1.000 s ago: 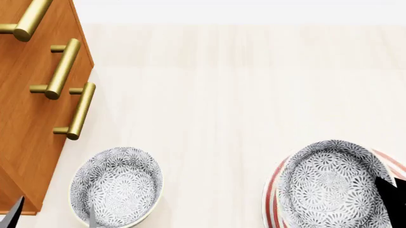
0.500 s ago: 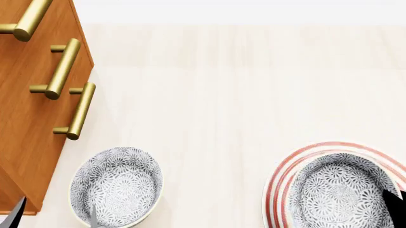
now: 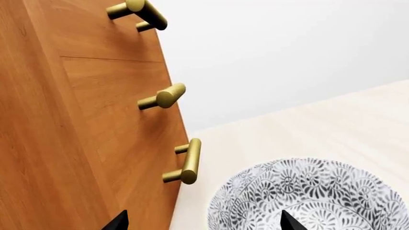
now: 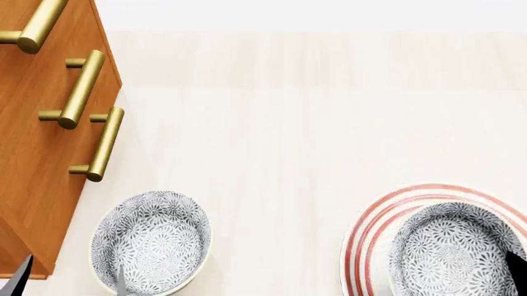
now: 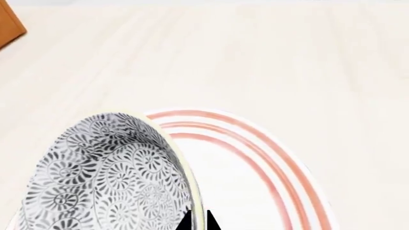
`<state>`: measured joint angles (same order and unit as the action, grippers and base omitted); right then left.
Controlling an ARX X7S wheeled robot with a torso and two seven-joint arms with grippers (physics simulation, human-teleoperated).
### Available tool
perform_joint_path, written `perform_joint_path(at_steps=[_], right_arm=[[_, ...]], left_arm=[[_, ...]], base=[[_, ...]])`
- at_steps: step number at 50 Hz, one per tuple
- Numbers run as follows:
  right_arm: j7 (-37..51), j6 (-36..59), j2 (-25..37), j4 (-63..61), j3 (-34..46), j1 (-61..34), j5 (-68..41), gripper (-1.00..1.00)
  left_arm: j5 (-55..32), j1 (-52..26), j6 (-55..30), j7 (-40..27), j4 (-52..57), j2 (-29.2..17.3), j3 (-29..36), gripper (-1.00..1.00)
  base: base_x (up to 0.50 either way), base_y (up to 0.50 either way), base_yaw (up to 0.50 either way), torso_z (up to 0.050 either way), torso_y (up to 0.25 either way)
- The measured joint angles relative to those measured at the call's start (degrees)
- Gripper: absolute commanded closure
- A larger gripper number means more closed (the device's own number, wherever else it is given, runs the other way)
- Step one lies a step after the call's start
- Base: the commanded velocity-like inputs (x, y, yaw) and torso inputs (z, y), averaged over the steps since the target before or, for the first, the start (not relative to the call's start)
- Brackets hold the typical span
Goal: Pick up the bowl and put it in the front on the plate.
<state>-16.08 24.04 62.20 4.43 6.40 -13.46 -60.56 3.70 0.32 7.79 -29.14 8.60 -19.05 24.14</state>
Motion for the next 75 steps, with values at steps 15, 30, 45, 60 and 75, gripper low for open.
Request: perform_joint_path(at_steps=[15, 30, 45, 60, 75], right_arm=[[-0.04, -0.04, -0.9, 0.62, 0.88, -1.3, 1.72, 1.0], [-0.24, -0.02, -2.85, 3.79, 3.25, -4.87, 5.02, 1.0], [0.14, 1.51, -4.22, 5.15, 7.07, -8.44, 8.99, -1.0], [0.65, 3.61, -1.96, 1.45, 7.45, -12.01, 9.73, -1.0], [1.96, 6.1, 3.75, -5.63, 2.67, -15.28, 5.33, -1.0]], left_arm=[[-0.09, -0.01, -0.07, -0.16, 0.07, -0.2, 0.26, -1.0], [-0.32, -0.12, -0.06, -0.22, -0.15, -0.34, 0.55, -1.0], [-0.6, -0.24, -0.01, -0.23, -0.31, -0.47, 0.85, -1.0], [-1.01, -0.27, -0.16, -0.15, -0.34, -0.62, 1.15, -1.0], [-1.83, -0.34, -0.37, -0.19, -0.09, -0.76, 1.05, -1.0]], base=[[0.0, 0.0, 0.0, 0.0, 0.0], [0.0, 0.0, 0.0, 0.0, 0.0], [0.0, 0.0, 0.0, 0.0, 0.0], [0.0, 0.0, 0.0, 0.0, 0.0], [0.0, 0.0, 0.0, 0.0, 0.0]])
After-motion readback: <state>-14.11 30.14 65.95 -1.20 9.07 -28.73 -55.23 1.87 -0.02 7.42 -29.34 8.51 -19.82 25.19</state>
